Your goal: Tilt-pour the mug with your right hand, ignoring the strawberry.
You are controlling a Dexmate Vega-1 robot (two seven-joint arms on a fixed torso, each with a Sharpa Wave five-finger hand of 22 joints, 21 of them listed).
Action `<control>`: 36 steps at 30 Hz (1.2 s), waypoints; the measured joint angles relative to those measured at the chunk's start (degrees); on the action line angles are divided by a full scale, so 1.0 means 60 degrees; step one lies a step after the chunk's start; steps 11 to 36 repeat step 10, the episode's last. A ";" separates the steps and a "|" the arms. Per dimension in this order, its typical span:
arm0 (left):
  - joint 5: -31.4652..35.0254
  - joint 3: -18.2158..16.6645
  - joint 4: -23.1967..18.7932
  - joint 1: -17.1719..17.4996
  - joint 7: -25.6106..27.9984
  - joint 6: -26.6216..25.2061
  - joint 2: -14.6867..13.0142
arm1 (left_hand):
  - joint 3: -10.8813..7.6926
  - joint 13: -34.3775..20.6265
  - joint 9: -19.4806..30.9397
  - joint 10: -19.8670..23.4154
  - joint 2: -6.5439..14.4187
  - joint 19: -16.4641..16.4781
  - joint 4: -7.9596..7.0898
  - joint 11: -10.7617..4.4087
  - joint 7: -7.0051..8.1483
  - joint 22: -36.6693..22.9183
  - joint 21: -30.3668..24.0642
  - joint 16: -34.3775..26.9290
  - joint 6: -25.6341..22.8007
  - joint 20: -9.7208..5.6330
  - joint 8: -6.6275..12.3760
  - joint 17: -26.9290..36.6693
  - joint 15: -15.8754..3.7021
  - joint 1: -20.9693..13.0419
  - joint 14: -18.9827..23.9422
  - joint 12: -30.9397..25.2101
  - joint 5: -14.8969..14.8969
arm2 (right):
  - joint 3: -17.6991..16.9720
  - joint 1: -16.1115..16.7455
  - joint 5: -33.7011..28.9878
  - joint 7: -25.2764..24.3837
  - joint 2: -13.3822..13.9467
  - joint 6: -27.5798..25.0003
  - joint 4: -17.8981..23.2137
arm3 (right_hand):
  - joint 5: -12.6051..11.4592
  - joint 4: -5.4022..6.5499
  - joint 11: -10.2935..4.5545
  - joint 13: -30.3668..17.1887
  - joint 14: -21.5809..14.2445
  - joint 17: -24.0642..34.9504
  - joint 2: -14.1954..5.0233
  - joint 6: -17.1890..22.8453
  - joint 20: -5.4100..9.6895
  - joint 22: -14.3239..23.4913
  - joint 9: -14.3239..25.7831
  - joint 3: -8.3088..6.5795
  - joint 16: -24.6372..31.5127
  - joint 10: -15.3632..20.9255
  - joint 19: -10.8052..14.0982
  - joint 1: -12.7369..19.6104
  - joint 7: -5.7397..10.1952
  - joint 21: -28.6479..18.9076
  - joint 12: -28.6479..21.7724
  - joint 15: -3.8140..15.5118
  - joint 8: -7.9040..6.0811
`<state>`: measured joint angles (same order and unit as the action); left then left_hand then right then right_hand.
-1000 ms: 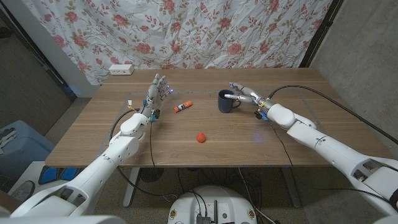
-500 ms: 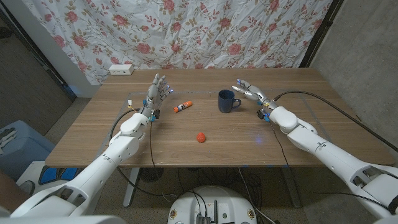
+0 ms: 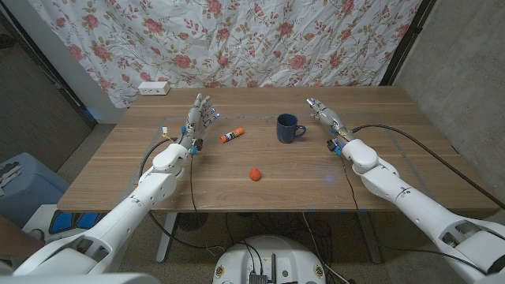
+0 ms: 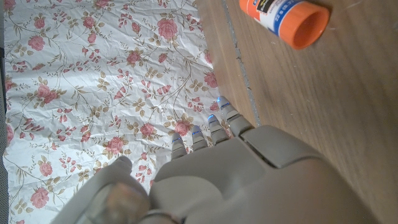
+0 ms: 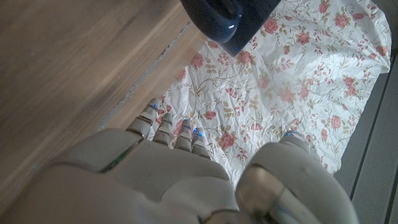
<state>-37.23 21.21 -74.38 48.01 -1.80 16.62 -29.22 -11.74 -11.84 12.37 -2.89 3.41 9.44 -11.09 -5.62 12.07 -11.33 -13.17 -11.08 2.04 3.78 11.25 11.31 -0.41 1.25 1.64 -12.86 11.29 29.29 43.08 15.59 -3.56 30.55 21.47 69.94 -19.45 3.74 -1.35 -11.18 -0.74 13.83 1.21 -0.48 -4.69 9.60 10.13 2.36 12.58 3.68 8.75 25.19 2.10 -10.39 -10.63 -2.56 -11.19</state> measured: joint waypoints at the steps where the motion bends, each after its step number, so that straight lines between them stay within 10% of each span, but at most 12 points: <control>1: 0.0000 0.0000 0.0000 0.0000 -0.0001 0.0000 0.0000 | 0.0000 0.0000 0.0000 0.0000 0.0000 0.0000 0.0000 0.0000 0.0000 0.0000 0.0000 0.0000 0.0000 0.0000 0.0000 0.0000 0.0000 0.0000 0.0000 0.0000 0.0000 | -0.0055 0.0033 0.0000 0.0000 -0.0056 0.0000 -0.0003 | 0.0031 0.0025 0.0000 0.0001 0.0000 0.0000 -0.0041 0.0031 0.0033 0.0000 0.0000 0.0025 0.0000 0.0000 -0.0033 -0.0041 -0.0006 0.0000 0.0000 0.0000 0.0000; 36: 0.0000 0.0002 0.0147 -0.0078 -0.0068 0.0036 0.0037 | 0.0000 0.0000 0.0000 0.0000 0.0000 0.0000 0.0000 0.0000 0.0000 0.0000 0.0000 0.0000 0.0000 0.0000 0.0000 0.0000 0.0000 0.0000 0.0000 0.0000 0.0000 | -0.0452 0.0332 0.1227 -0.0043 -0.0381 -0.0079 0.0104 | 0.0067 0.0197 -0.0010 0.0048 -0.0050 -0.0043 -0.0304 0.0099 0.0100 0.0000 0.0001 0.0036 0.0000 0.0094 -0.0100 -0.0306 -0.0076 0.0000 0.0000 -0.0051 0.0000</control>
